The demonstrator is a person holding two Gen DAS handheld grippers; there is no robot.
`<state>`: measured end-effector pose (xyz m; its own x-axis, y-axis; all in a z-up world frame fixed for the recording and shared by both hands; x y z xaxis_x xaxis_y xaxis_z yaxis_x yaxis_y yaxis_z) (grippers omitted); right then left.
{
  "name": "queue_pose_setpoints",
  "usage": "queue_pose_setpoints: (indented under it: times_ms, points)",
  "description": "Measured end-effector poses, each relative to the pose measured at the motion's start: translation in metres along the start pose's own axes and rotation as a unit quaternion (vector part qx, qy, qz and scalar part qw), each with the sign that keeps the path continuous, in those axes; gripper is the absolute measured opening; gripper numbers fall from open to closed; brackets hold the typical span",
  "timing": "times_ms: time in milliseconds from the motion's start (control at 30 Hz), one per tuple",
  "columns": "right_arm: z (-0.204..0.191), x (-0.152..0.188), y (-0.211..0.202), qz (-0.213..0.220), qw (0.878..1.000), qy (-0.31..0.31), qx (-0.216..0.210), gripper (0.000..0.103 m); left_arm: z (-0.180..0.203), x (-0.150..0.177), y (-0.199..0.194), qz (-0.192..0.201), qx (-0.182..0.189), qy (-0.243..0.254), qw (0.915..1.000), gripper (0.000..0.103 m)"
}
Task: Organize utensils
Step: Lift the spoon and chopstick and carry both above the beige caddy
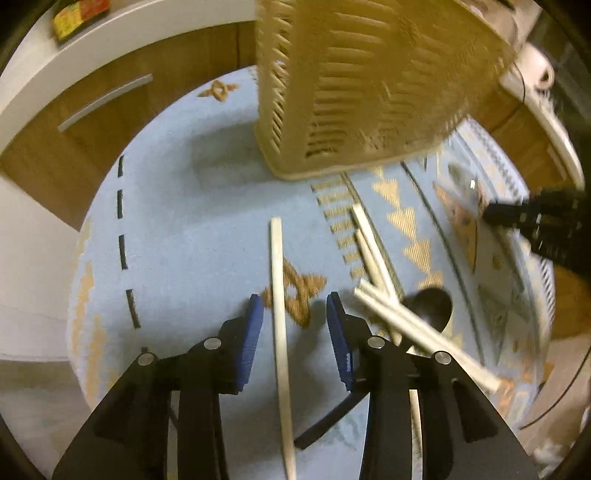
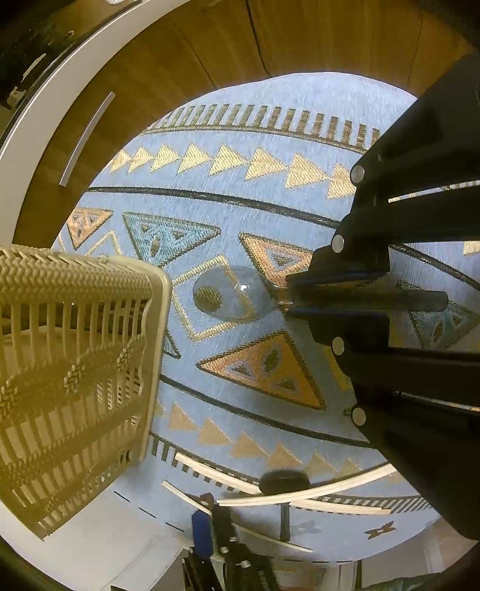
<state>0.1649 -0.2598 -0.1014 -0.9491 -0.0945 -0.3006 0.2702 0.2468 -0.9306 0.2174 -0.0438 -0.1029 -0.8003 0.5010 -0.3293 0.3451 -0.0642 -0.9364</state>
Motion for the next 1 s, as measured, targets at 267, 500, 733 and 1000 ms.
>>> queue_pose_setpoints:
  times_ms: [267,500,733,1000]
  points:
    - [-0.009,-0.004,0.006,0.008,1.0,-0.004,0.0,0.01,0.01,0.002,-0.005,0.023,-0.048,0.015,0.9984,0.003]
    - [-0.024,0.004,-0.05,0.107,0.993,-0.024,-0.036,0.01,0.002,0.003,-0.076,0.153,0.034,-0.035,0.987,0.003]
    - [-0.047,-0.002,-0.144,0.247,0.965,-0.055,-0.068,0.01,0.004,-0.024,-0.182,0.316,0.073,-0.058,0.9441,0.003]
    - [-0.05,-0.042,-0.203,0.38,0.919,-0.048,-0.09,0.01,0.027,-0.077,-0.236,0.438,0.051,-0.089,0.8933,0.003]
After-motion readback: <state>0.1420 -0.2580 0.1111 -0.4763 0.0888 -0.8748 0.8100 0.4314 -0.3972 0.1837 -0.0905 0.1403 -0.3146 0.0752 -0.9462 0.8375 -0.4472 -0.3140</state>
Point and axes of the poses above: each gripper's, at about its wrist camera, not at the fingertips, and y roughly the way its jaws point, z to its right, x to its underside, the point moved 4 cm from there along y, roughly the way its jaws point, and after that the axes turned 12 degrees about -x, right-handed, at the moved point
